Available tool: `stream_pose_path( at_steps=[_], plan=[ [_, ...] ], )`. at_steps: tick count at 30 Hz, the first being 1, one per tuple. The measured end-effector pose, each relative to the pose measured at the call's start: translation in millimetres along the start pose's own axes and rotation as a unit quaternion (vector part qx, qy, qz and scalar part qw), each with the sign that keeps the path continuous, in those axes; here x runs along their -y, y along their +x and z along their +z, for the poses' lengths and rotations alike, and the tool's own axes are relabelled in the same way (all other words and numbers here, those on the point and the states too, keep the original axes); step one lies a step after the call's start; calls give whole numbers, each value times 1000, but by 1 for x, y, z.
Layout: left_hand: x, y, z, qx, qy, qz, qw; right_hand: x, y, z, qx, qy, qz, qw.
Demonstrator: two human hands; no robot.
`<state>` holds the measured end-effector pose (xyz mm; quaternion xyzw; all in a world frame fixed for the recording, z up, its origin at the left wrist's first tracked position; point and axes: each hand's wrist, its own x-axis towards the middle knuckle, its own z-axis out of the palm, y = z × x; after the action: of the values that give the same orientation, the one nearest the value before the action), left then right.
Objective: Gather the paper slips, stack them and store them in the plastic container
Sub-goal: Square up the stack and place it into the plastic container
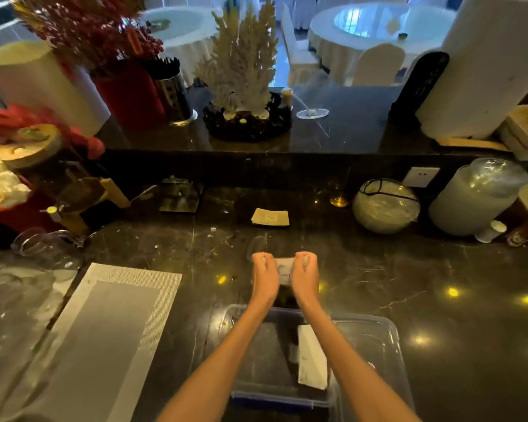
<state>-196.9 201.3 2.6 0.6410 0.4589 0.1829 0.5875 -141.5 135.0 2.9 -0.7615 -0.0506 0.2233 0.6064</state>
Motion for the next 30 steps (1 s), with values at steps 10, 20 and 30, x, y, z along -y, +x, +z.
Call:
stream_pose_path(
  at_steps=[10,20,30],
  plan=[
    [37,99,3,2,-20,1,1000,-37,80,57,17,-84,-43,995],
    [72,149,22,54,-30,37,997,-74,120,71,-5,-80,-42,996],
    [75,155,16,47,12,60,997,-75,126,74,31,-108,-41,993]
  ],
)
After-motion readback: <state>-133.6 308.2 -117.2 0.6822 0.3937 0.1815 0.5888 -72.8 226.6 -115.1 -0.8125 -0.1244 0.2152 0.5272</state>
